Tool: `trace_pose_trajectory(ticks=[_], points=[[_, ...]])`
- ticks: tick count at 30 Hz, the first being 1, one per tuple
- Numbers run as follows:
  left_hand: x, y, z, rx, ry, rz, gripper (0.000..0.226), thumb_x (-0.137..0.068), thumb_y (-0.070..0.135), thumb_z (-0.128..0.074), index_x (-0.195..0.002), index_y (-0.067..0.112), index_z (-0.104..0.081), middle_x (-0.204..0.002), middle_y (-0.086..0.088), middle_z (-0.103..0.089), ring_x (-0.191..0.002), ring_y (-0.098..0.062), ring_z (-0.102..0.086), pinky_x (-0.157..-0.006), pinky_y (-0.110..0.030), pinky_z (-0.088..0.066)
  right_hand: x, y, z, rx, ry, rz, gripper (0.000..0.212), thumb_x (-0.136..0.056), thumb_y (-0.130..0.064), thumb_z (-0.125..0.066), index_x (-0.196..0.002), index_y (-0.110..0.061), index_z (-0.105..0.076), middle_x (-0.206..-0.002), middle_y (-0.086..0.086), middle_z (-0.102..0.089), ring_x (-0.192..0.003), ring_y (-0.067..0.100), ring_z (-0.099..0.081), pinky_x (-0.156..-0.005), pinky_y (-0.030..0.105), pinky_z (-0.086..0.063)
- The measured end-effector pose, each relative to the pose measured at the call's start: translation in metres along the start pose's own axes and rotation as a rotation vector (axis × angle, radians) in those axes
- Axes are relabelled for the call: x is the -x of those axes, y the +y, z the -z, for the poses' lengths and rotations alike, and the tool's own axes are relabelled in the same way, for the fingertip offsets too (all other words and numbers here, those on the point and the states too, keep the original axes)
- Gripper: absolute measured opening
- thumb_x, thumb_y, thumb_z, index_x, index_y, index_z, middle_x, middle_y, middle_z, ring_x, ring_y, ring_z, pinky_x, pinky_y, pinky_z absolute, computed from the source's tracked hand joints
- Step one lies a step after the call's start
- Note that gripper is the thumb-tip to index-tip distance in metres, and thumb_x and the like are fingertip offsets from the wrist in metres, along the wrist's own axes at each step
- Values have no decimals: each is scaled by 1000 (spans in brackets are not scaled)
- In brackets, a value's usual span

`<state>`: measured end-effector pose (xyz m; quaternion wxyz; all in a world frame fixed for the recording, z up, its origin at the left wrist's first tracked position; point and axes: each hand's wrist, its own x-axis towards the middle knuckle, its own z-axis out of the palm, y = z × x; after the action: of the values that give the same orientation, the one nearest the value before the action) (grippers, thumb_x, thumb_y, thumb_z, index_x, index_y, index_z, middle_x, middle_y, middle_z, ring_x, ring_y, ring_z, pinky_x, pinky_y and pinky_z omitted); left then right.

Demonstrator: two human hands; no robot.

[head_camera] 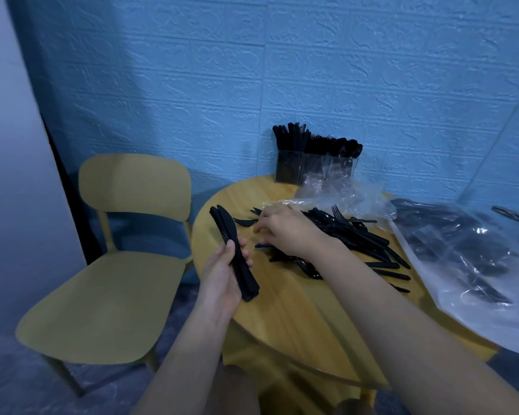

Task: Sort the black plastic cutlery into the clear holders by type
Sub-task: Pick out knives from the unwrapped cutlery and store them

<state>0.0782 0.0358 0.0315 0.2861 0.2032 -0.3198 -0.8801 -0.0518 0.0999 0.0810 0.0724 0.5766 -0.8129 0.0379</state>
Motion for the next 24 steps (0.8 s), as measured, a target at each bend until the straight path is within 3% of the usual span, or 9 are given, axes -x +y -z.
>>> trace_pose_trajectory(ticks=[4,7,12,15,18,21,24], points=[[-2,3,0,-18,10,-10,23,-100,12,-42,-112,9,-61,-83,-1,-60,-62,-8,-51,-63,-24,-42,-17,-4,-1,272,-228,71,15,-92,-18,-53,-100,-12,-65,-106,5,-61,-105,25,-52,-92,36,-35],[-1,2,-1,-50,1,-25,23,-100,13,-42,-114,10,-61,-83,-1,-59,-64,-8,-50,-62,-23,-43,-20,-1,3,152,-209,27,16,-90,-21,-58,-103,-16,-66,-103,5,-64,-99,24,-57,-85,34,-43],[-2,2,0,-77,-20,-28,22,-100,12,-42,-113,10,-60,-83,-1,-60,-66,-9,-50,-63,-24,-44,-15,20,30,-241,-68,-168,21,-86,-25,-68,-105,-17,-70,-107,1,-67,-101,18,-59,-89,31,-47],[-2,2,0,-95,-32,-15,23,-100,12,-42,-114,10,-60,-83,-1,-59,-66,-9,-50,-64,-25,-44,-4,28,51,-440,137,-271,19,-85,-22,-69,-103,-16,-72,-95,-3,-66,-88,9,-57,-80,19,-42],[-2,2,0,-106,-56,9,26,-99,13,-43,-118,9,-59,-83,-1,-60,-66,-9,-52,-65,-24,-45,8,35,66,-603,360,-328,13,-85,-20,-69,-98,-21,-71,-82,-14,-62,-77,-1,-56,-78,19,-48],[-2,2,1,-129,-106,31,28,-99,13,-42,-121,8,-59,-81,1,-63,-68,-8,-57,-66,-22,-49,16,37,78,-825,545,-327,14,-83,-16,-71,-87,-29,-67,-82,-14,-65,-85,10,-63,-86,26,-52],[-1,3,0,-126,-153,55,27,-99,13,-43,-119,8,-60,-83,-1,-66,-74,-10,-63,-71,-24,-51,20,28,84,-1041,553,-288,15,-83,-10,-70,-83,-25,-66,-82,-5,-68,-81,14,-65,-82,27,-55]])
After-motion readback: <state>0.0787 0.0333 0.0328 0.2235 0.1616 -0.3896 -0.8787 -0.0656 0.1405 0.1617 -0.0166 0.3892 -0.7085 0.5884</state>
